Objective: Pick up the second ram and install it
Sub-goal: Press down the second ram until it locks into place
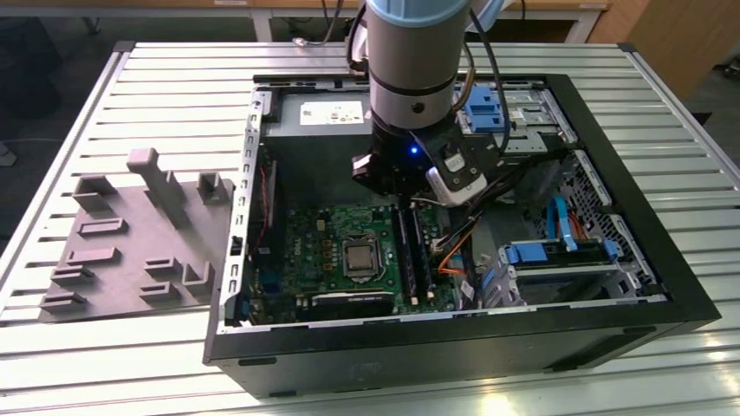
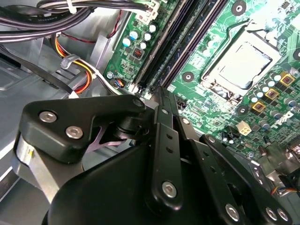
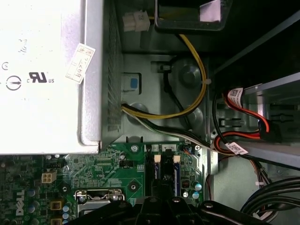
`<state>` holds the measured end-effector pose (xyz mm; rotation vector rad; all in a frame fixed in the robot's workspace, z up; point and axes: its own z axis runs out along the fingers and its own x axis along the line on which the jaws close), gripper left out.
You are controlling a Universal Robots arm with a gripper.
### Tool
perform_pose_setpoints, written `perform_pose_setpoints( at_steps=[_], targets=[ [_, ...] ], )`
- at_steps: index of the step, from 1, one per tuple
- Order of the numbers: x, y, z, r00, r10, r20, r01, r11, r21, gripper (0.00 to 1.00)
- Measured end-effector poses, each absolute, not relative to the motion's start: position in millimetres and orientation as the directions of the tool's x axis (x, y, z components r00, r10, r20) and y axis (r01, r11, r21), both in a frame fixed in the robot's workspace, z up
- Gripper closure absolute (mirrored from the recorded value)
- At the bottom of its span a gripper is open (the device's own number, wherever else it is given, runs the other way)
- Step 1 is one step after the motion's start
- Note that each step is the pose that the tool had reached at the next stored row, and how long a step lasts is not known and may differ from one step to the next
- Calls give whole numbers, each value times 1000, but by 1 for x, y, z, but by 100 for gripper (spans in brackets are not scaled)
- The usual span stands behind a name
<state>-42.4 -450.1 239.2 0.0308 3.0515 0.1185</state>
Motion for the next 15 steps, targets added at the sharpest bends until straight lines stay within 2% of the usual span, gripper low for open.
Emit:
perform_pose_setpoints(
  at_steps=[15],
  targets=[
    [-42, -454, 239, -996, 23, -87, 17, 997, 78, 89]
  ],
)
